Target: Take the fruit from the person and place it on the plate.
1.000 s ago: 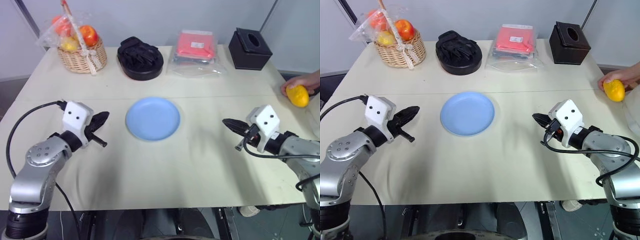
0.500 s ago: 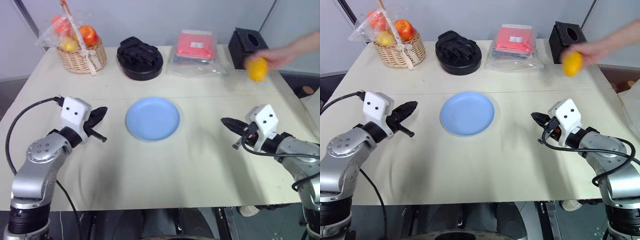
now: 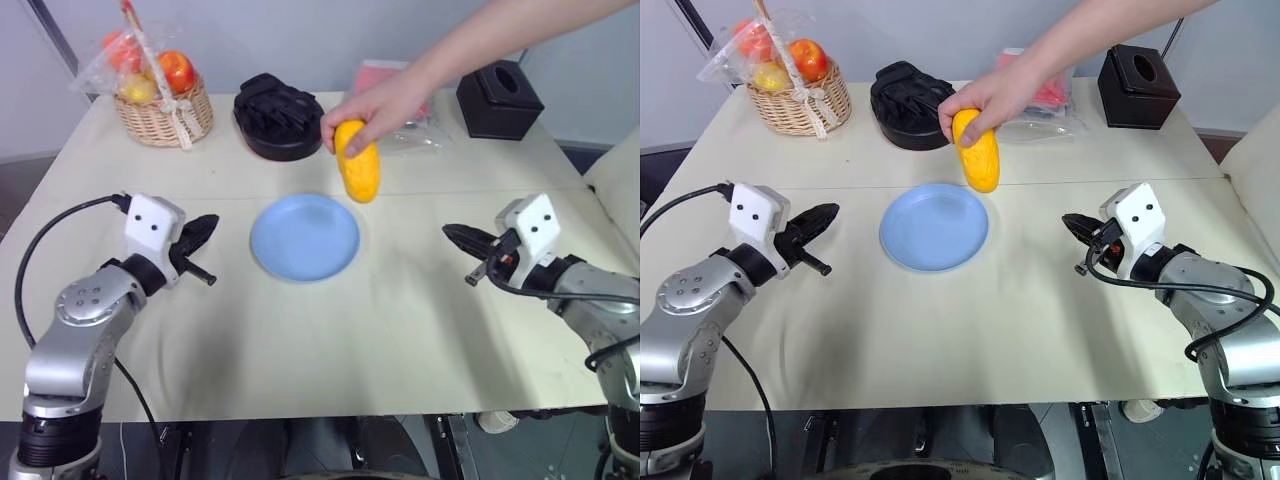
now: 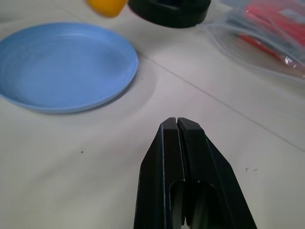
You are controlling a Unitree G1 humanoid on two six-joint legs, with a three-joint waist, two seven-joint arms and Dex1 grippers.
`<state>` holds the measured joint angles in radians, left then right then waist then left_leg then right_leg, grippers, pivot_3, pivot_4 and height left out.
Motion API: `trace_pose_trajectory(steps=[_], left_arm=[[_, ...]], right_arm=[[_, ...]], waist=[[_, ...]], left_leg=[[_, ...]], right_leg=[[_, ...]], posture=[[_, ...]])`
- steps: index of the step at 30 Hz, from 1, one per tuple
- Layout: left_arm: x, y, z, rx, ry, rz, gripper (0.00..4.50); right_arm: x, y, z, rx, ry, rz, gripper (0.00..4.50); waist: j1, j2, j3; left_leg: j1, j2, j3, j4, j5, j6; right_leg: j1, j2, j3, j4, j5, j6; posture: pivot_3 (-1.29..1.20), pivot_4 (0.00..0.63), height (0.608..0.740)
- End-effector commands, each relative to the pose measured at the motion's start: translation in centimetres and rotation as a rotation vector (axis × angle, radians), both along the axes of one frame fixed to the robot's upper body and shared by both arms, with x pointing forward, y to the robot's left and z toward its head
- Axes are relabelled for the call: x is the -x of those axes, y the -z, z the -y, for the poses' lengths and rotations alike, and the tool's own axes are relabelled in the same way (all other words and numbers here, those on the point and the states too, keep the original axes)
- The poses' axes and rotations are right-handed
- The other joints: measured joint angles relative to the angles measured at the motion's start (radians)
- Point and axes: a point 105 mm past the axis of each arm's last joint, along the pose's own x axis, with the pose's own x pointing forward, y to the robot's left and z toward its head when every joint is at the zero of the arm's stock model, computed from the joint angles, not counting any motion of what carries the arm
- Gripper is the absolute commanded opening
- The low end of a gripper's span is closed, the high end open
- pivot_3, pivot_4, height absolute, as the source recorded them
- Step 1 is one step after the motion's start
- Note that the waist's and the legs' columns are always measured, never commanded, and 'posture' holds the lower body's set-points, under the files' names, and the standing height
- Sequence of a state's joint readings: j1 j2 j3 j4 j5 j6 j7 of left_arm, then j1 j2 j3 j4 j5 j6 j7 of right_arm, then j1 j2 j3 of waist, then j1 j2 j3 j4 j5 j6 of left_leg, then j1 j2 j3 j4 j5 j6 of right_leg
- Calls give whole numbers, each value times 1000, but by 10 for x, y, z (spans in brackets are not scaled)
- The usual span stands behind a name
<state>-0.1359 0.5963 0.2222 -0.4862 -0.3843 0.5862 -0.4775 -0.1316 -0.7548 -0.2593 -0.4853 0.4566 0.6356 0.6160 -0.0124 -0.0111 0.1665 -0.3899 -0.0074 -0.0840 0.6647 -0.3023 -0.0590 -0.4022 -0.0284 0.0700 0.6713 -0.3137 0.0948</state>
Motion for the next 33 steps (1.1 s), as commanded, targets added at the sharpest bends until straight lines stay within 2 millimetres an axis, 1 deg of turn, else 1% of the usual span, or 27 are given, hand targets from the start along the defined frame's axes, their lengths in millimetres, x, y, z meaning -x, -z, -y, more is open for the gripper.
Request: trace_pose_trajectory(steps=[1,3,6,7,10,11,12,13,14,21,22,23,25,26,33], left_arm=[[1,-12,3,5,9,44,28],[0,-12,3,6,7,45,28],[0,-13,3,9,6,47,0],[0,-13,3,9,6,47,0],[-1,-13,4,12,7,47,0],[0,-13,4,13,8,46,0],[0,-13,5,13,9,46,0],[0,-13,5,14,10,46,0],[0,-13,5,15,10,45,0],[0,-14,6,21,9,47,0],[0,-14,6,22,8,48,0],[0,-14,6,23,7,48,0],[0,-14,6,24,6,49,0],[0,-14,6,24,6,49,0],[0,-14,6,24,6,49,0]], right_arm=[[4,-14,-10,3,-36,57,6],[2,-17,-11,0,-33,73,6],[1,-20,-18,-12,-49,86,732],[1,-22,-21,-20,-53,90,1161],[0,-25,-28,-8,-72,112,2747],[1,-26,-32,-18,-87,120,2805],[0,-27,-33,-22,-88,124,2745],[-1,-27,-34,-21,-84,124,2575],[-2,-27,-34,-15,-77,125,2148],[-5,-31,-45,-51,-117,134,2148],[-6,-32,-48,-49,-123,135,2646],[-7,-32,-49,-43,-122,140,2998],[-10,-33,-50,-34,-116,146,3923],[-10,-33,-50,-33,-115,146,4475],[-11,-33,-50,-32,-114,147,4475]], waist=[[0,0,0],[0,0,0],[-1,0,0],[-1,0,0],[-1,0,0],[-1,0,0],[-1,0,0],[-1,0,0],[-1,0,0],[-1,0,0],[-1,0,0],[-1,0,0],[-2,0,0],[-2,0,0],[-1,0,0]], left_leg=[[0,0,0,0,0,0],[0,0,0,0,0,0],[0,0,0,0,0,0],[0,0,0,0,0,0],[0,0,0,0,0,0],[0,0,0,0,0,0],[0,0,0,0,0,0],[0,0,0,0,0,0],[0,0,0,0,0,0],[0,0,0,0,0,0],[0,0,0,0,0,0],[0,0,0,0,0,0],[0,0,0,0,0,0],[0,0,0,0,0,0],[0,0,0,0,0,0]], right_leg=[[0,0,0,0,0,0],[0,0,0,0,0,0],[0,0,0,0,0,0],[0,0,0,0,0,0],[0,0,0,0,0,0],[0,0,0,0,0,0],[0,0,0,0,0,0],[0,0,0,0,0,0],[0,0,0,0,0,0],[0,0,0,0,0,0],[0,0,0,0,0,0],[0,0,0,0,0,0],[0,0,0,0,0,0],[0,0,0,0,0,0],[0,-1,0,0,0,0]], posture=[[0,150,740],[0,150,740],[0,150,740],[0,150,740],[0,150,740],[0,150,740],[0,150,740],[0,150,740],[0,150,740],[0,150,740],[0,150,740],[0,150,740],[0,150,740],[0,150,740],[0,150,740]])
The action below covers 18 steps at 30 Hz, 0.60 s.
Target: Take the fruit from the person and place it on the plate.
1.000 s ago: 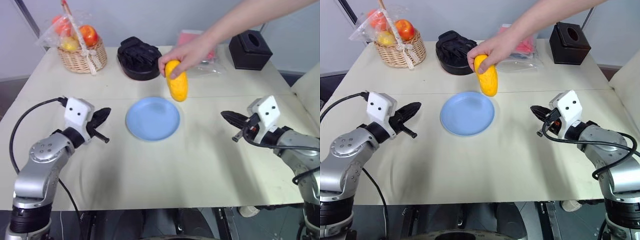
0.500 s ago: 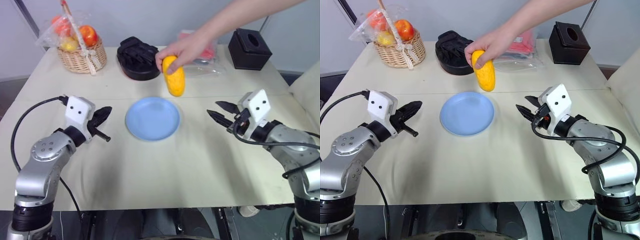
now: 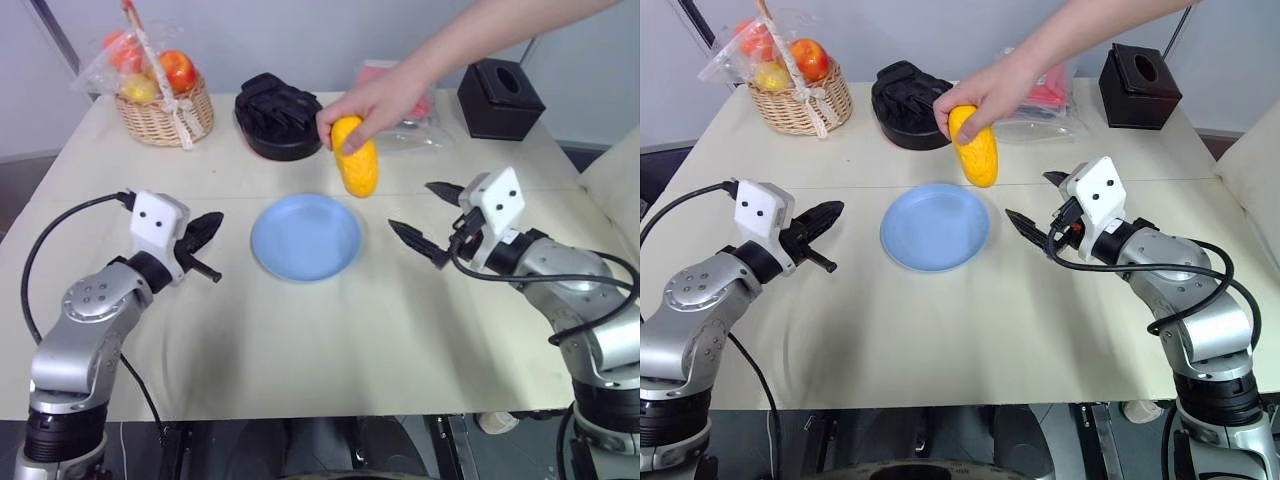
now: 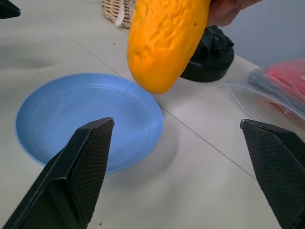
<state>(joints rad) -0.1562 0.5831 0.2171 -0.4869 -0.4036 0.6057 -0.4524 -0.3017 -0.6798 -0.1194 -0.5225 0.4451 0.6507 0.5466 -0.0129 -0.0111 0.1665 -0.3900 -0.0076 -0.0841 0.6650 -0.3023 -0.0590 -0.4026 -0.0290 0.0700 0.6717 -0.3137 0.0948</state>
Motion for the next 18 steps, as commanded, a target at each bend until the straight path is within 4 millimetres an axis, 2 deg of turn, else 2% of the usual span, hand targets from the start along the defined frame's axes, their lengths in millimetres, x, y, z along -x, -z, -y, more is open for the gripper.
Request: trace_pose_trajectory(steps=[1,18], left_arm=[[3,-12,3,-5,10,48,0],[3,-12,3,-5,10,48,0]], right_arm=[[1,-9,-2,0,-3,40,4475],[1,-9,-2,0,-3,40,4475]], waist=[[-1,0,0],[-1,0,0]], left_leg=[[0,0,0,0,0,0],[0,0,0,0,0,0]], right_leg=[[0,0,0,0,0,0],[0,0,0,0,0,0]], posture=[[0,150,740],[0,150,740]])
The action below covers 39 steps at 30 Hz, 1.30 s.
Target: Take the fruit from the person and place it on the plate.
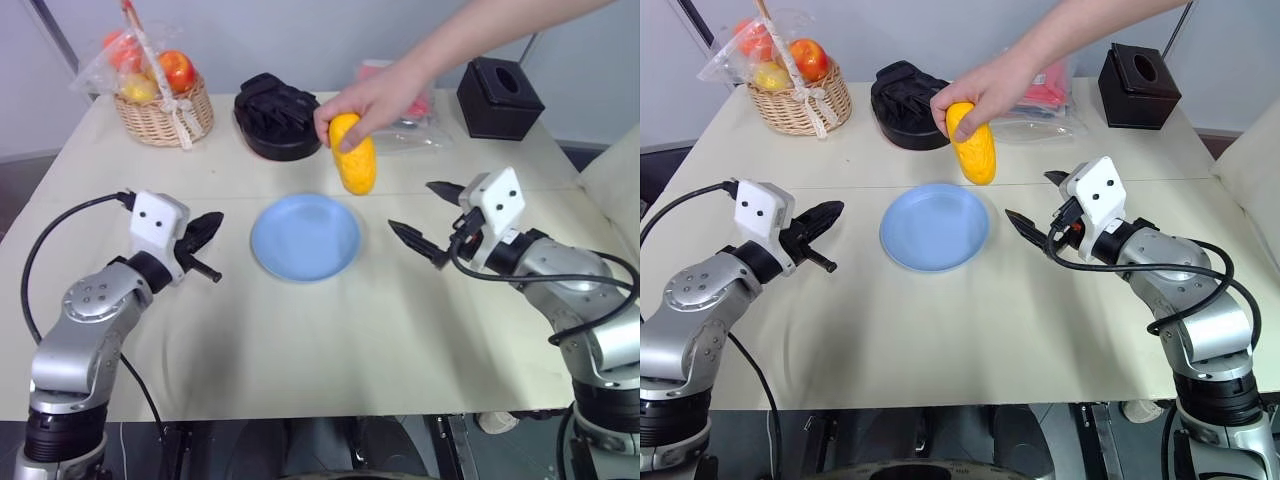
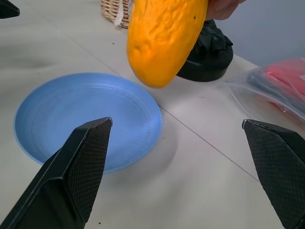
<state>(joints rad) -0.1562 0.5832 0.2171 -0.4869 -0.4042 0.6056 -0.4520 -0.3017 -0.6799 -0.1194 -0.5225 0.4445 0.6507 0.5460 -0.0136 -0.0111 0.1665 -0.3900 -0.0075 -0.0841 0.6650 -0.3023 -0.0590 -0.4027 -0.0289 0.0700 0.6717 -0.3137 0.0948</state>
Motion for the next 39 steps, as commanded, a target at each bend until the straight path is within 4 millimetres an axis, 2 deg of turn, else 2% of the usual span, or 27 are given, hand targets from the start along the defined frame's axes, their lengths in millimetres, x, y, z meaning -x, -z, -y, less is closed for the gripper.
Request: trace_pose_trajectory(steps=[1,21,22,23,25,28,31,39], left_arm=[[3,-12,3,-6,10,48,0],[3,-12,3,-6,10,48,0],[0,-13,7,10,13,57,0],[-2,-13,10,22,16,65,0],[-4,-14,14,35,19,73,0],[-5,-15,14,38,19,73,0],[-6,-15,15,42,22,73,0],[-7,-17,17,47,27,77,0]], right_arm=[[1,-9,-2,0,-4,40,4475],[1,-9,-2,0,-4,40,4475],[-32,-9,-18,-35,16,69,4475],[-53,-9,-37,-34,16,91,4475],[-74,-10,-60,-9,6,125,4475],[-79,-12,-54,-3,18,143,4475],[-81,-13,-55,-4,17,152,4475],[-81,-13,-66,-13,-13,153,4475]], waist=[[0,0,0],[0,0,0],[-1,0,0],[-22,-3,0],[-37,-2,0],[-25,-2,0],[-25,-2,0],[-31,-2,0]], left_leg=[[0,0,0,0,0,0],[0,0,0,0,0,0],[0,0,0,0,0,0],[0,0,0,0,0,0],[6,1,3,-1,1,-2],[5,3,-1,-2,2,-2],[-6,1,0,-1,4,-6],[-3,1,1,1,1,-2]], right_leg=[[0,0,0,0,0,0],[0,0,0,0,0,0],[0,0,0,0,0,0],[0,0,0,0,0,0],[3,3,2,0,4,-2],[2,4,-1,1,3,-4],[-7,1,-2,1,3,-4],[-5,1,0,0,4,-1]], posture=[[0,150,740],[0,150,740],[0,150,740],[0,150,740],[0,150,740],[0,150,740],[0,150,740],[0,150,740]])
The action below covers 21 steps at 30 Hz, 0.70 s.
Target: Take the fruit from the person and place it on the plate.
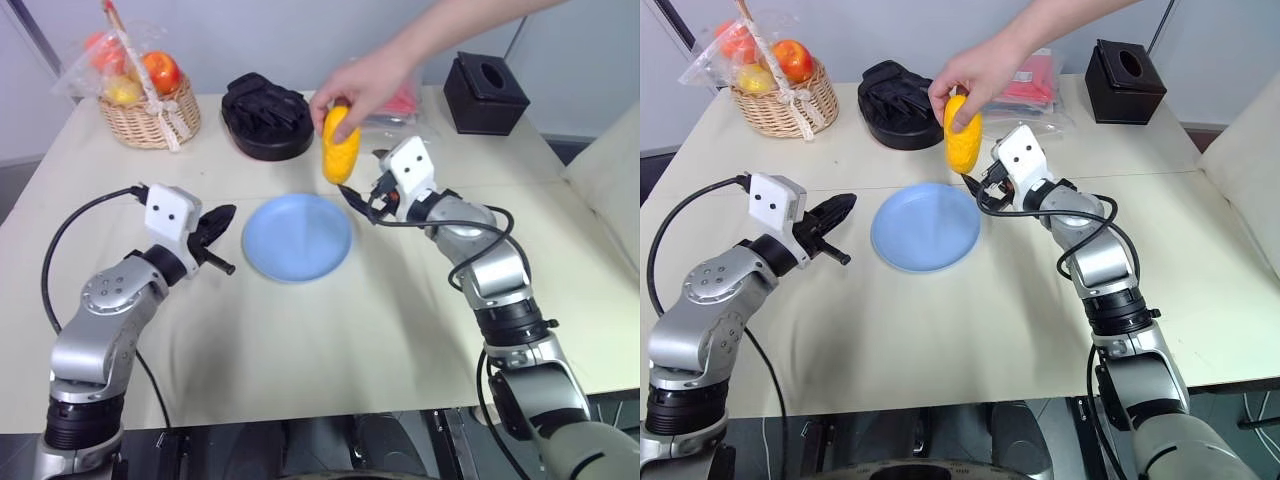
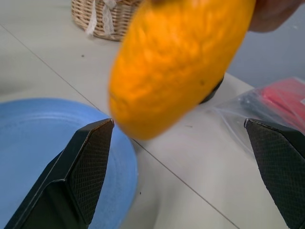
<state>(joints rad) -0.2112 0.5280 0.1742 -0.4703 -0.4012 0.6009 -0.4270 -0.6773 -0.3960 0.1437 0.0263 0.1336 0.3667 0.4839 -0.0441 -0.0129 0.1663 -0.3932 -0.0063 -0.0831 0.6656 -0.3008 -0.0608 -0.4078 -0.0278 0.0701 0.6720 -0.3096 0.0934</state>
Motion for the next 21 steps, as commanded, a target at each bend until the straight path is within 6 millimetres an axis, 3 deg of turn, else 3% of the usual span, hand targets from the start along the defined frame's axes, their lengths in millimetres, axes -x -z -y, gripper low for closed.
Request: trace_pose_trajectory(steps=[1,21], left_arm=[[1,-13,0,-3,-2,54,0],[0,-12,3,-4,0,62,0]], right_arm=[[2,-17,-4,-15,-23,51,4475],[7,-35,-1,-111,-9,-13,4475]], waist=[[0,0,0],[2,0,0]], left_leg=[[0,0,0,0,0,0],[0,0,0,0,0,0]], right_leg=[[0,0,0,0,0,0],[0,0,0,0,0,0]], posture=[[0,150,740],[0,150,740]])
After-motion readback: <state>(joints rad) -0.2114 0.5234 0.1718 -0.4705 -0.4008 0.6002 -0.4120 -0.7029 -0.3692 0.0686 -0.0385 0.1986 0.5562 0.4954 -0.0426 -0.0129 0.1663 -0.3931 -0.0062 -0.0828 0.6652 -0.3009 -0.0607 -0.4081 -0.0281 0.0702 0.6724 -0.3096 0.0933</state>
